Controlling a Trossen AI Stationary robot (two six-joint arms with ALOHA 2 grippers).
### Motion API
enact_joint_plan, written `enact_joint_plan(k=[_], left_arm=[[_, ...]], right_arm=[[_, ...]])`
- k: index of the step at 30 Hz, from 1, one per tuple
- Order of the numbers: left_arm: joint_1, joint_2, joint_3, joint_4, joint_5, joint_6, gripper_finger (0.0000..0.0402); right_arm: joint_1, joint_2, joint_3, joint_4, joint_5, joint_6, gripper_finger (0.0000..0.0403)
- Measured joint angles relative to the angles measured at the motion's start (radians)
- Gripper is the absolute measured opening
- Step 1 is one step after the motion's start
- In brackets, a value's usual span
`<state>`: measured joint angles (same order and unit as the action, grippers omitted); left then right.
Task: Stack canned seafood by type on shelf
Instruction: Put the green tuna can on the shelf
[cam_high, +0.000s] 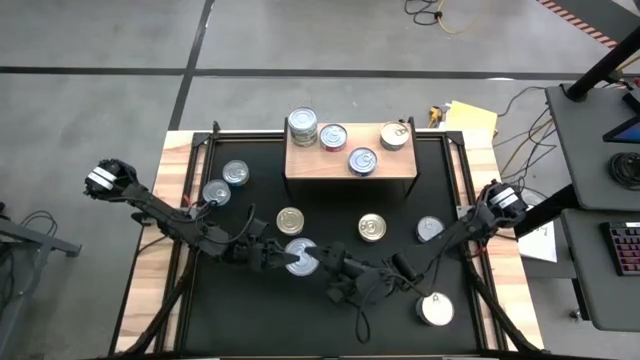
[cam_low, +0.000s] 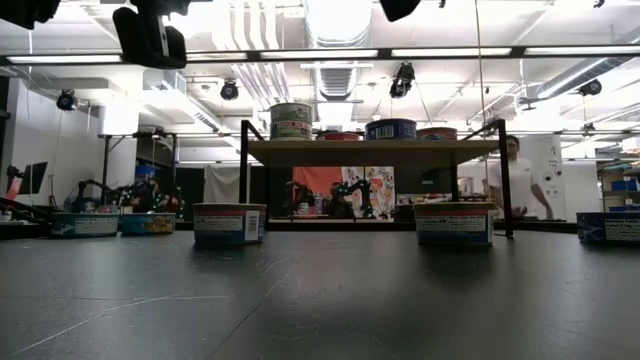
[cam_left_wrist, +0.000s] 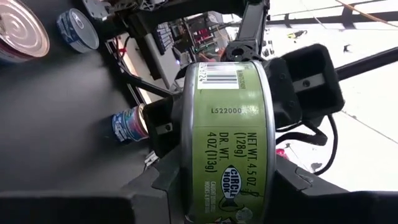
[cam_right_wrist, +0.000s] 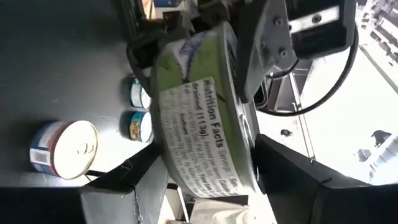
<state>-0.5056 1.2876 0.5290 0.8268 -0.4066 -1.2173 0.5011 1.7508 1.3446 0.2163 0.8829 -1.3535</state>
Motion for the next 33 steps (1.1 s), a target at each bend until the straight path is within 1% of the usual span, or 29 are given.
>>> enact_joint_plan(k=[4, 6, 9, 13, 16, 23, 28, 33], left_arm=[[0.0, 0.001, 0.0, -0.001, -0.035, 0.026, 0.0143], [0.0, 0.001, 0.0, -0.001, -0.048, 0.036, 0.0154], [0.0, 0.001, 0.0, -0.002, -0.049, 0.052, 0.0174], [0.0, 0.001, -0.001, -0.006, -0.051, 0.059, 0.0206], [0.0, 0.001, -0.001, -0.005, -0.052, 0.108, 0.0233], [0.006, -0.022, -0.001, 0.0, -0.057, 0.343, 0.0285], [0.012, -0.045, -0.001, -0.001, -0.059, 0.445, 0.03], [0.035, -0.049, 0.0, 0.002, -0.054, 0.465, 0.0302]], right_arm=[[-0.002, 0.0, 0.001, -0.002, -0.002, -0.001, 0.0218], [-0.001, 0.0, 0.001, -0.002, -0.008, 0.0, 0.021], [-0.001, 0.0, -0.002, -0.002, -0.008, -0.001, 0.0183], [-0.001, 0.0, -0.003, -0.002, -0.008, -0.002, 0.0135], [-0.001, 0.0, -0.003, -0.006, -0.007, -0.001, 0.0134], [-0.001, -0.006, -0.003, 0.0, 0.037, 0.016, 0.0134], [-0.001, -0.021, -0.003, 0.001, 0.053, 0.016, 0.0134], [-0.004, -0.037, -0.005, 0.001, 0.067, 0.017, 0.0134]])
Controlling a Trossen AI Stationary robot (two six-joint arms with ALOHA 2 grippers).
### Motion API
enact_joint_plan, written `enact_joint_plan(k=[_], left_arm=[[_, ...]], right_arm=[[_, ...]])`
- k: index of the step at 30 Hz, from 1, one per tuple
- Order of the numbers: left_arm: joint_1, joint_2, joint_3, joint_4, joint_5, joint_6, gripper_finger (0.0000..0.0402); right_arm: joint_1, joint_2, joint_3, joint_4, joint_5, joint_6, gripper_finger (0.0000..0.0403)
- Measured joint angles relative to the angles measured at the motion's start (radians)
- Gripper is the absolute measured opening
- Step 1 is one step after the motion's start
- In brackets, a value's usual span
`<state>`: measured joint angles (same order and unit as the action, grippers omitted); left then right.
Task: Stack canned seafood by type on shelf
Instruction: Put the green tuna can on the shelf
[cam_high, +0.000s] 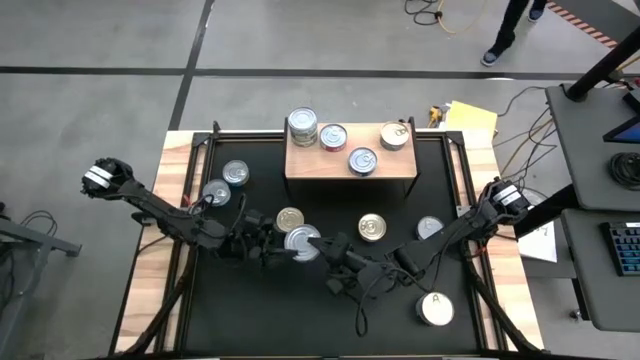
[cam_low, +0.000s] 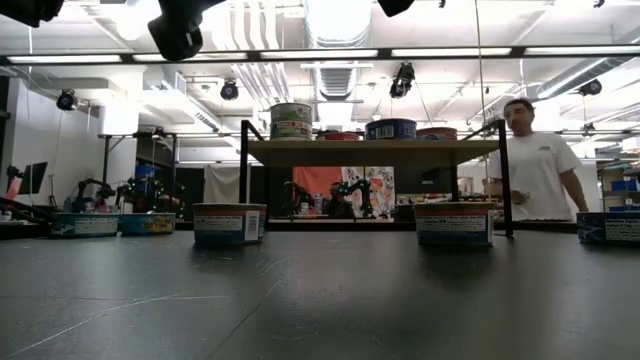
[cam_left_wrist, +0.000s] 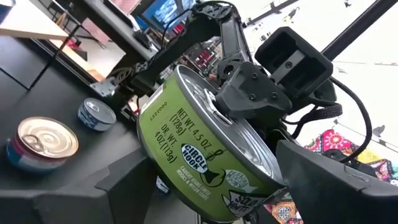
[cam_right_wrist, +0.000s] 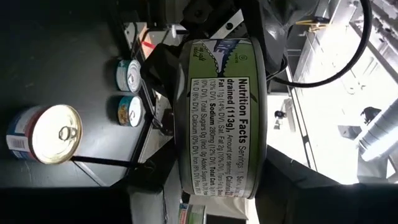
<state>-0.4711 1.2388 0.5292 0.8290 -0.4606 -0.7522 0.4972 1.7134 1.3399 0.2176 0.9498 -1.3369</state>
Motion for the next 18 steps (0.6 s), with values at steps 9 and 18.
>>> enact_joint_plan(k=[9, 18], left_arm=[[0.054, -0.011, 0.0, -0.02, 0.034, -0.013, 0.0303], [0.077, -0.016, -0.001, -0.034, 0.063, -0.077, 0.0302]], right_arm=[[-0.023, -0.011, 0.0, -0.004, 0.041, 0.009, 0.0134], [-0.046, -0.016, -0.016, -0.003, 0.051, 0.018, 0.0134]])
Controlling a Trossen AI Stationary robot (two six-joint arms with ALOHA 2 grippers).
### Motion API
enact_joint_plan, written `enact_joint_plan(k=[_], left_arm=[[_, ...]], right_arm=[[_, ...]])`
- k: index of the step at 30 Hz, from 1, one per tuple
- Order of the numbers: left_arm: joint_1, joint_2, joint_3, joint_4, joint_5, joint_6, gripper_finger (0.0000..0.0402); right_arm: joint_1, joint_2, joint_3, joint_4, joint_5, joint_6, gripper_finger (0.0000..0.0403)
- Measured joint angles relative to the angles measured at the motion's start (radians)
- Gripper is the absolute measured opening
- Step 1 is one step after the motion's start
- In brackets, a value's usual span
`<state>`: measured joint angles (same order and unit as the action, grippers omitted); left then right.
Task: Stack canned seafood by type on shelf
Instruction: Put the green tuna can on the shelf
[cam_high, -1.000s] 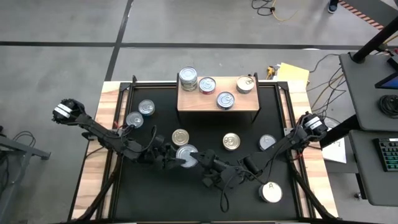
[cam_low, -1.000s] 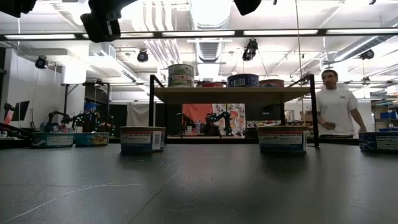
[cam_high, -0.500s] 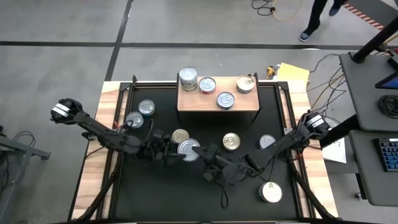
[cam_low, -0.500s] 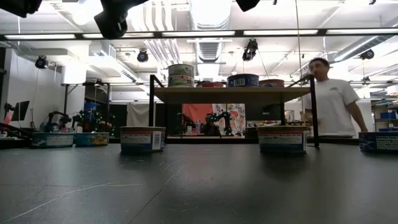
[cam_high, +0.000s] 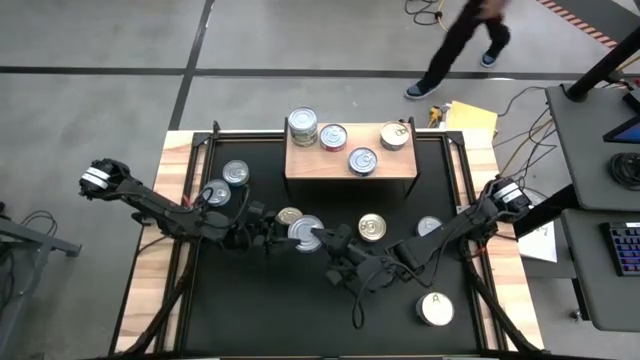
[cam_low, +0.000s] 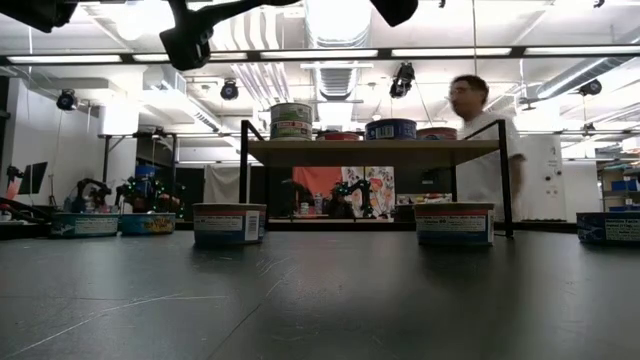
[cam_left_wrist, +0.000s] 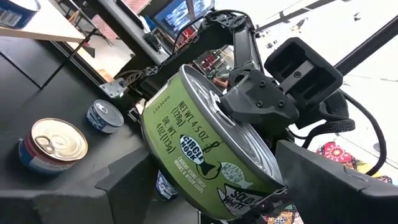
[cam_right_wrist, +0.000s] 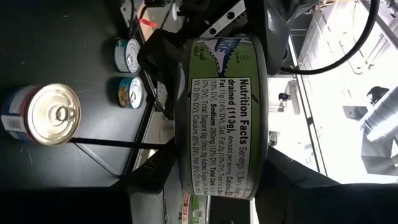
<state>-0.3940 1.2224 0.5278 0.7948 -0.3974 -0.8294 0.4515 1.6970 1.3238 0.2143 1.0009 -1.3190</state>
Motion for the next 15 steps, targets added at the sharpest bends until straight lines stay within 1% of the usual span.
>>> enact_joint_plan(k=[4, 7, 11, 15], left_arm=[[0.0, 0.0, -0.002, 0.0, -0.003, -0.018, 0.0302], [0.001, 0.0, -0.002, 0.006, -0.055, -0.06, 0.0302], [0.004, 0.0, -0.002, 0.001, -0.057, -0.065, 0.0302], [0.005, 0.0, -0.002, 0.001, -0.063, -0.067, 0.0302]], right_arm=[[-0.003, -0.003, -0.001, -0.034, 0.023, 0.002, 0.0134], [-0.007, -0.004, -0.001, -0.042, 0.034, 0.001, 0.0134], [-0.009, -0.003, -0.002, -0.073, 0.041, 0.018, 0.0134], [-0.017, -0.003, -0.002, -0.081, 0.073, 0.017, 0.0134]])
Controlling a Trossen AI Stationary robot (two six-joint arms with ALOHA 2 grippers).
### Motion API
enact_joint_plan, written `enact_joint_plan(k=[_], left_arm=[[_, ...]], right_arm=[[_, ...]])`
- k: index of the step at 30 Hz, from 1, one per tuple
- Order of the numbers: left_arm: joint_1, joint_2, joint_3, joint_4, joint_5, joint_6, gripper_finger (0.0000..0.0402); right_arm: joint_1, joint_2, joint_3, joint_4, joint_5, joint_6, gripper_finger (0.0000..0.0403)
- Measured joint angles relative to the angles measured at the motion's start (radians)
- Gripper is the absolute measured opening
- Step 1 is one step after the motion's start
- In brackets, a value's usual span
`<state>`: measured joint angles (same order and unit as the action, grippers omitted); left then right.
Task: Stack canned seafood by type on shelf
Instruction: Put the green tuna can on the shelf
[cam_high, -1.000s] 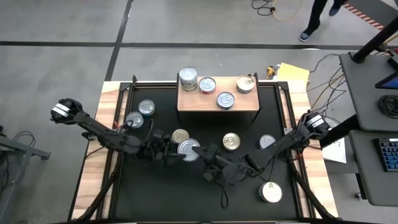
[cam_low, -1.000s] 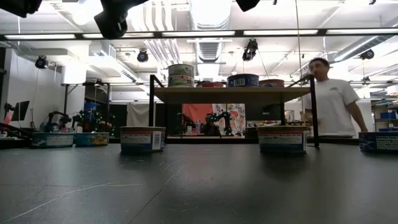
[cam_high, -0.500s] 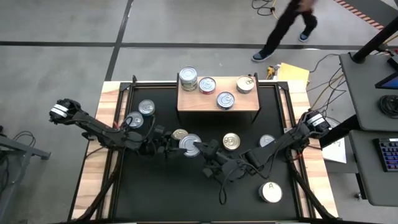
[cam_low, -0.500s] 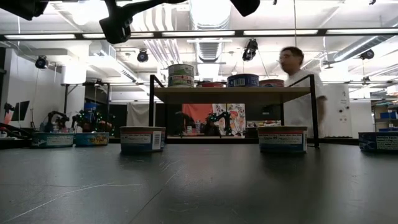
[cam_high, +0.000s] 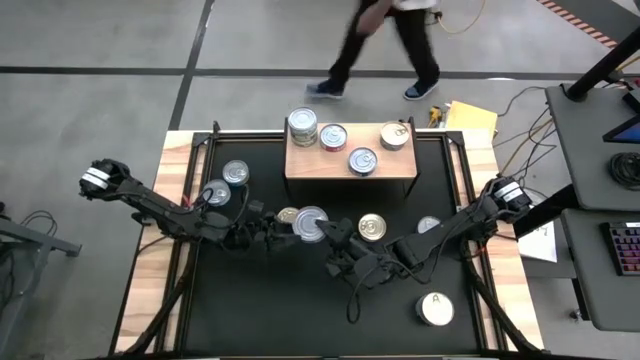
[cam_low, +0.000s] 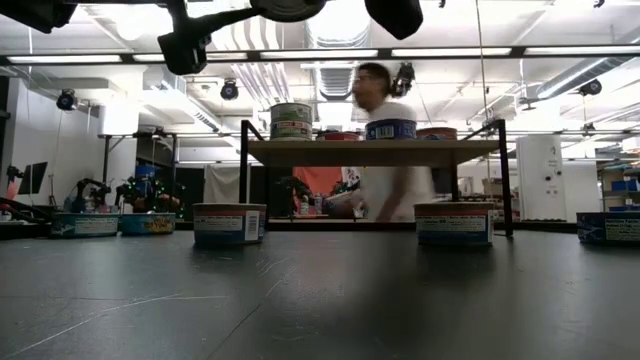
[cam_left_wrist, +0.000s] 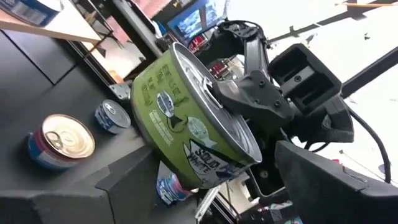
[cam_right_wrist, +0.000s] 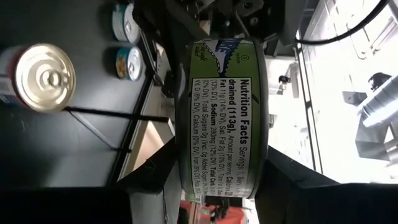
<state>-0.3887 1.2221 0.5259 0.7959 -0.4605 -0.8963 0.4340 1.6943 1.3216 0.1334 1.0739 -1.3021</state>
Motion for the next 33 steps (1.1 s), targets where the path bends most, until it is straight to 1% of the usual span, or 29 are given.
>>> enact_joint_plan(k=[6, 10, 13, 16, 22, 26, 28, 32, 33], left_arm=[[0.001, -0.012, 0.0, -0.001, -0.004, 0.017, 0.0302], [0.001, -0.047, 0.0, -0.008, -0.005, 0.091, 0.0302], [-0.001, -0.101, 0.002, -0.035, 0.003, 0.16, 0.0302], [0.0, -0.156, 0.002, -0.123, 0.003, 0.264, 0.0302], [0.002, -0.274, 0.002, -0.276, -0.017, 0.445, 0.0302], [0.003, -0.346, 0.002, -0.374, -0.091, 0.626, 0.0302], [0.003, -0.374, 0.002, -0.434, -0.153, 0.718, 0.0302], [0.003, -0.42, 0.002, -0.55, -0.292, 0.822, 0.0302], [0.003, -0.427, 0.002, -0.579, -0.328, 0.853, 0.0302]], right_arm=[[-0.027, -0.007, -0.001, -0.015, 0.009, -0.003, 0.0134], [-0.058, -0.029, -0.003, -0.023, 0.003, 0.022, 0.0136], [-0.082, -0.051, -0.011, -0.043, 0.005, 0.033, 0.0137], [-0.109, -0.077, -0.015, -0.083, -0.026, 0.088, 0.0138], [-0.198, -0.127, -0.016, -0.222, -0.203, 0.333, 0.0139], [-0.269, -0.13, -0.018, -0.269, -0.316, 0.453, 0.014], [-0.301, -0.131, -0.018, -0.285, -0.356, 0.496, 0.014], [-0.355, -0.121, -0.02, -0.295, -0.387, 0.552, 0.014], [-0.366, -0.119, -0.022, -0.298, -0.411, 0.564, 0.014]])
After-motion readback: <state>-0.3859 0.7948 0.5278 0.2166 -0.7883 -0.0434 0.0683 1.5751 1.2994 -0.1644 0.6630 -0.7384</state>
